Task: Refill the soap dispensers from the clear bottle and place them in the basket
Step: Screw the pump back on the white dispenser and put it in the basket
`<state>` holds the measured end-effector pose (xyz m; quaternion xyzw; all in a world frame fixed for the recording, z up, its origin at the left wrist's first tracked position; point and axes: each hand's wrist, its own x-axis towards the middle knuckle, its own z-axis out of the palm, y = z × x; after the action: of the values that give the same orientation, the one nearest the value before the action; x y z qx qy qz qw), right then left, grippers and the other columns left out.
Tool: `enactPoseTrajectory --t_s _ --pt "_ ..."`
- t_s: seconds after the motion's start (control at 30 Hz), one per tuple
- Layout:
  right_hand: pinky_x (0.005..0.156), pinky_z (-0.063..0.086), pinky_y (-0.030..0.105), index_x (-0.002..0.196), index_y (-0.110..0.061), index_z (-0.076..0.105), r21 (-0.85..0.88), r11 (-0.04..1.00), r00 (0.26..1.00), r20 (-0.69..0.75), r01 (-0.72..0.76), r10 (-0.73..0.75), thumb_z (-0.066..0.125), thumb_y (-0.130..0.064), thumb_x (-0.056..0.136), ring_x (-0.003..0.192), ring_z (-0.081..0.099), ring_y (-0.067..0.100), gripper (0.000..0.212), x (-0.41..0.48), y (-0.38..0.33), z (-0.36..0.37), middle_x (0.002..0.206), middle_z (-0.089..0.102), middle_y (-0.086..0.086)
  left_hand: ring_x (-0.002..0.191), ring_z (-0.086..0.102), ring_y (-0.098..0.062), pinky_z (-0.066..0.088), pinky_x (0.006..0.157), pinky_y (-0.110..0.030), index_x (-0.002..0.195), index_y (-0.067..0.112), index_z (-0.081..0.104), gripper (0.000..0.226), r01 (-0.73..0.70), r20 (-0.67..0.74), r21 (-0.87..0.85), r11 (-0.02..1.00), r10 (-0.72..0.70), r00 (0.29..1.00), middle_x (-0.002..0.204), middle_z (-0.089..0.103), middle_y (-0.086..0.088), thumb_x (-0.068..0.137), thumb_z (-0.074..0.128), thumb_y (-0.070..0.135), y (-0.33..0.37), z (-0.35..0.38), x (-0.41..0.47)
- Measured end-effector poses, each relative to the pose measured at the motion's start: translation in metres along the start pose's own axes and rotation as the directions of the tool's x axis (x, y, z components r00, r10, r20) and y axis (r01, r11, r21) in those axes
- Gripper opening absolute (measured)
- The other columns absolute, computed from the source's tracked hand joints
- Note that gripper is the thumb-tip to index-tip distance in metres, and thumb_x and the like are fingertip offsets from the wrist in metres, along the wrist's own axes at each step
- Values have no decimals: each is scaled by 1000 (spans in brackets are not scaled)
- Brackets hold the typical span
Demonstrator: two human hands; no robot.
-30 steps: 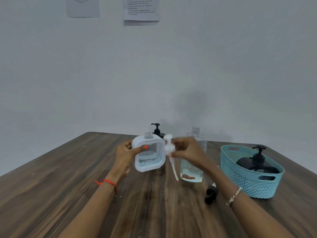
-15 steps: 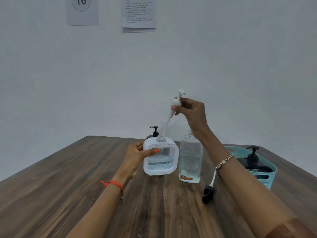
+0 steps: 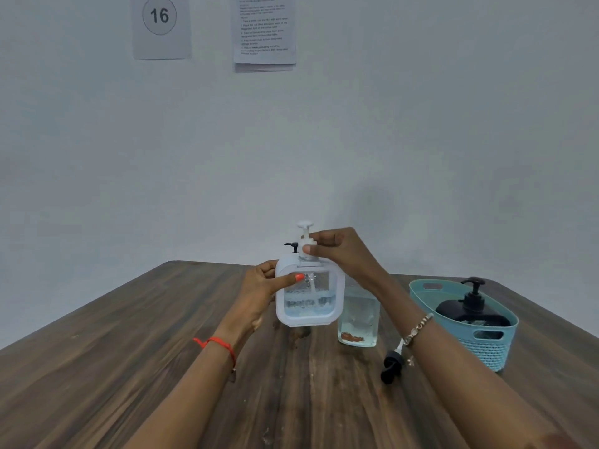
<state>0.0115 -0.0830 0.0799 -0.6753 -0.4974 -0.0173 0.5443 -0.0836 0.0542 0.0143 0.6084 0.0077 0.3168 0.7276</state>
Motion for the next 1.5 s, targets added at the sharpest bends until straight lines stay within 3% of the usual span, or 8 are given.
enactPoseTrajectory --t_s 0.4,0.6,0.77,0.97,1.1,1.23,1.33,1.5 --pt "64 50 20 79 -5 75 -100 994 953 -301 -53 21 78 -28 71 65 67 13 25 -16 -7 18 73 72 6 71 71 -18 56 57 -25 95 4 68 25 6 -15 7 1000 -5 1000 85 74 -9 71 72 -1 -1 2 -5" --pt "67 48 26 75 -5 72 54 995 930 -355 -81 95 68 -15 80 62 59 10 12 -20 -11 15 67 67 4 66 71 -15 56 53 -24 92 4 67 18 16 -40 -34 999 -18 999 75 75 -3 75 68 -4 -3 -1 -7" --pt "94 46 36 105 -6 67 139 974 943 -257 -180 211 65 -8 79 102 60 21 26 -10 -11 16 110 66 8 72 72 -19 57 57 -27 97 3 67 24 25 -31 -36 999 -26 999 85 74 -7 74 70 -2 -1 1 -6" --pt "66 51 23 98 0 67 353 921 927 -262 -167 268 57 3 78 69 62 16 22 -14 -10 6 74 66 9 66 71 -16 57 55 -26 90 5 68 17 17 -39 -68 998 -20 999 77 75 -5 75 67 -4 -3 0 -6" --pt "78 44 26 105 -6 66 267 938 963 -87 -223 254 64 0 76 88 61 12 29 -10 -8 4 91 70 2 68 71 -16 57 56 -26 91 4 68 18 26 -22 -62 998 -27 999 78 75 -6 75 67 -5 -4 -1 -6" --pt "61 48 12 103 -8 68 199 957 974 -47 -210 223 77 -6 70 74 64 10 34 -8 -6 5 82 68 -1 73 71 -21 57 57 -27 96 1 67 23 45 -7 -75 996 -46 999 86 74 -11 73 69 -4 -4 -2 -7" --pt "66 49 22 93 -12 69 83 984 975 -143 -160 171 84 -17 63 64 59 12 34 -8 -3 11 67 62 -1 75 72 -23 57 59 -28 99 0 67 28 47 7 -56 997 -47 999 89 74 -12 71 71 -3 -4 -1 -6" --pt "83 54 34 103 -7 70 111 974 980 57 -195 190 76 -14 73 89 68 23 32 -8 -4 6 99 72 10 79 71 -23 60 67 -32 102 1 67 38 40 28 -67 997 -38 999 93 73 -13 64 74 2 -1 -4 -5"
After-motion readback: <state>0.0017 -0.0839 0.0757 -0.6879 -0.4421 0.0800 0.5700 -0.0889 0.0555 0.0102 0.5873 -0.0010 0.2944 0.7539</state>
